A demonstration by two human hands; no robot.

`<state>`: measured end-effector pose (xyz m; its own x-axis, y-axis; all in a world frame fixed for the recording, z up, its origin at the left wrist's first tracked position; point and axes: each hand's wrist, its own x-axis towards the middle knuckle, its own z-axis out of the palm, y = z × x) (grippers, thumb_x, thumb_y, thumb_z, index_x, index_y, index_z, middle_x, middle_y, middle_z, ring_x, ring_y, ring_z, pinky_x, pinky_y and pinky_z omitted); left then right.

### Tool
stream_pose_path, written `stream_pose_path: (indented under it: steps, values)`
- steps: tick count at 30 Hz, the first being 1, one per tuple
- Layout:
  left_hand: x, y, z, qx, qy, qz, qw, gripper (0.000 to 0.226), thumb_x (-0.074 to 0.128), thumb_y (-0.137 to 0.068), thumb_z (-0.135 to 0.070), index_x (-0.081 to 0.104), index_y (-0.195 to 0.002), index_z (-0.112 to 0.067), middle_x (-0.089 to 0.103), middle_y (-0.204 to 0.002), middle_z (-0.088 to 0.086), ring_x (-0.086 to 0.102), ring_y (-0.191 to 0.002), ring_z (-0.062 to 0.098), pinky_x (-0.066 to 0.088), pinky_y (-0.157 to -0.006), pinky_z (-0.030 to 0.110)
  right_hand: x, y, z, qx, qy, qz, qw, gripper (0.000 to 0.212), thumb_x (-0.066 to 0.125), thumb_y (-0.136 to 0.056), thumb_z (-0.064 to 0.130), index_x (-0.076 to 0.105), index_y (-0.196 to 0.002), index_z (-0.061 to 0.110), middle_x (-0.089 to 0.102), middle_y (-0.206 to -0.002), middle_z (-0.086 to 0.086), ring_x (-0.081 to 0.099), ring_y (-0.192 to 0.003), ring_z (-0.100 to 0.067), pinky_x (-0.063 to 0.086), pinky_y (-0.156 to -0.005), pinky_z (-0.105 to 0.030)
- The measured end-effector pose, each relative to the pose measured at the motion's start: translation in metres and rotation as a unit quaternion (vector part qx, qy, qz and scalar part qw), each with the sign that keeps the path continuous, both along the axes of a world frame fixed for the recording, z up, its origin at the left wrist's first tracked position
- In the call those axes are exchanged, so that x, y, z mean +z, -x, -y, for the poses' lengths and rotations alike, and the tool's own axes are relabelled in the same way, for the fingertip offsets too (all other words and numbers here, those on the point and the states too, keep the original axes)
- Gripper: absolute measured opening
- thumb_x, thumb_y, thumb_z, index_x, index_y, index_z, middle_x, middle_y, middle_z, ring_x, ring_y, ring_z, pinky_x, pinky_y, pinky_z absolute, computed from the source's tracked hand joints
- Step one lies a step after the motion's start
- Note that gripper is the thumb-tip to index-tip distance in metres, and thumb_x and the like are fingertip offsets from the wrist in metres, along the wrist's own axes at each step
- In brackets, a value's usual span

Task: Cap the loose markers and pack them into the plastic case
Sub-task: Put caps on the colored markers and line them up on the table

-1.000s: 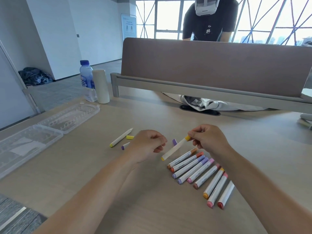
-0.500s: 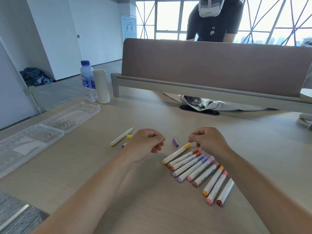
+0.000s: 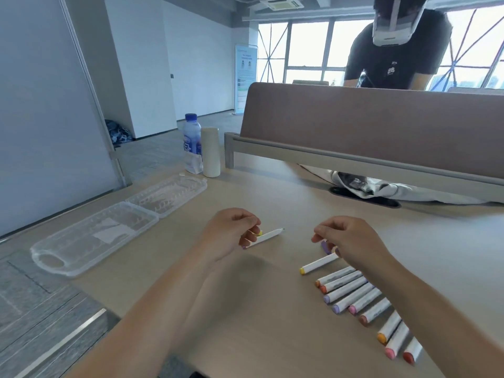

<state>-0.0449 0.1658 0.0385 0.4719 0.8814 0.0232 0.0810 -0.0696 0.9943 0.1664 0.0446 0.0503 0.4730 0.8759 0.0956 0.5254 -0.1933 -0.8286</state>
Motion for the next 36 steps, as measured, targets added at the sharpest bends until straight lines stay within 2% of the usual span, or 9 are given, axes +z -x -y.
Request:
stream_pose_path:
  steps: [4,12,15,20,25,28,30,34,36]
  values:
    - [0.0,0.01,-0.012,0.018,-0.023,-0.024,0.999,0.019,0.054,-0.094,-0.005,0.07,-0.085,-0.001,0.068,-0.079,0.013,0.061,-0.066,0.022,0.052,-0.06,0.027,-0.004,0.011,-0.019,0.004,-0.006,0.0,1.0,0.025,0.065,-0.091,0.029,0.076,-0.07,0.022,0.072,-0.07,-0.005,0.056,-0.056,-0.011,0.047,-0.062,-0.035]
    - [-0.007,0.002,-0.035,0.032,-0.098,-0.147,0.984,0.015,0.06,-0.087,-0.013,0.073,-0.081,-0.008,0.071,-0.076,0.009,0.06,-0.065,0.016,0.051,-0.07,0.035,-0.007,0.012,-0.047,0.006,-0.01,-0.001,1.0,0.028,0.063,-0.093,0.03,0.076,-0.069,0.021,0.072,-0.07,-0.002,0.058,-0.06,-0.012,0.046,-0.06,-0.034]
    - [-0.015,-0.011,-0.034,0.009,-0.166,-0.254,0.953,0.013,0.064,-0.086,-0.023,0.071,-0.081,-0.013,0.066,-0.077,0.001,0.057,-0.068,0.015,0.043,-0.064,0.028,-0.005,0.007,-0.05,-0.005,-0.013,-0.011,1.0,0.029,0.063,-0.093,0.029,0.076,-0.069,0.02,0.07,-0.066,0.0,0.053,-0.049,-0.005,0.041,-0.051,-0.03]
    - [-0.028,-0.032,-0.026,-0.009,-0.252,-0.385,0.888,0.006,0.063,-0.086,-0.024,0.066,-0.088,-0.019,0.064,-0.092,-0.001,0.058,-0.086,0.02,0.047,-0.077,0.031,-0.008,-0.012,-0.047,-0.019,-0.011,-0.02,1.0,0.027,0.062,-0.093,0.031,0.076,-0.072,0.021,0.075,-0.078,-0.001,0.064,-0.07,-0.02,0.054,-0.069,-0.044]
    - [-0.031,-0.048,-0.019,-0.029,-0.29,-0.456,0.841,0.017,0.053,-0.089,-0.015,0.065,-0.101,-0.016,0.061,-0.124,0.007,0.062,-0.102,0.026,0.05,-0.083,0.032,-0.01,-0.03,-0.041,-0.037,-0.007,-0.021,0.999,0.025,0.061,-0.095,0.028,0.075,-0.077,0.019,0.075,-0.077,0.0,0.063,-0.07,-0.018,0.053,-0.072,-0.042]
    - [-0.029,-0.055,-0.017,-0.039,-0.278,-0.453,0.846,0.017,0.048,-0.086,-0.014,0.061,-0.092,-0.022,0.061,-0.124,0.008,0.057,-0.115,0.025,0.051,-0.089,0.036,-0.013,-0.037,-0.036,-0.046,0.015,0.03,0.998,0.024,0.058,-0.096,0.025,0.073,-0.079,0.018,0.073,-0.072,0.002,0.061,-0.066,-0.015,0.047,-0.064,-0.029]
    - [-0.028,-0.057,-0.015,-0.066,-0.247,-0.446,0.858,0.025,0.042,-0.087,-0.011,0.056,-0.078,-0.03,0.066,-0.116,0.009,0.046,-0.123,0.009,0.045,-0.09,0.027,-0.015,-0.042,-0.034,-0.048,0.059,0.113,0.991,0.019,0.06,-0.095,0.029,0.07,-0.081,0.021,0.07,-0.076,0.006,0.063,-0.072,-0.014,0.048,-0.066,-0.029]
    - [-0.029,-0.056,-0.019,-0.068,-0.166,-0.376,0.909,0.04,0.039,-0.069,-0.046,0.061,-0.07,-0.012,0.062,-0.071,0.009,0.045,-0.086,0.007,0.047,-0.072,0.029,-0.018,-0.044,-0.034,-0.033,0.194,0.236,0.952,0.013,0.07,-0.085,0.038,0.068,-0.081,0.026,0.066,-0.085,0.007,0.061,-0.08,-0.012,0.054,-0.077,-0.035]
    - [-0.028,-0.053,-0.018,-0.081,-0.134,-0.349,0.924,0.035,0.049,-0.078,-0.04,0.066,-0.075,-0.01,0.062,-0.067,0.007,0.054,-0.086,0.01,0.039,-0.064,0.026,-0.019,-0.04,-0.035,-0.018,0.239,0.257,0.936,0.02,0.074,-0.082,0.041,0.072,-0.081,0.021,0.069,-0.085,0.002,0.063,-0.081,-0.016,0.054,-0.077,-0.035]
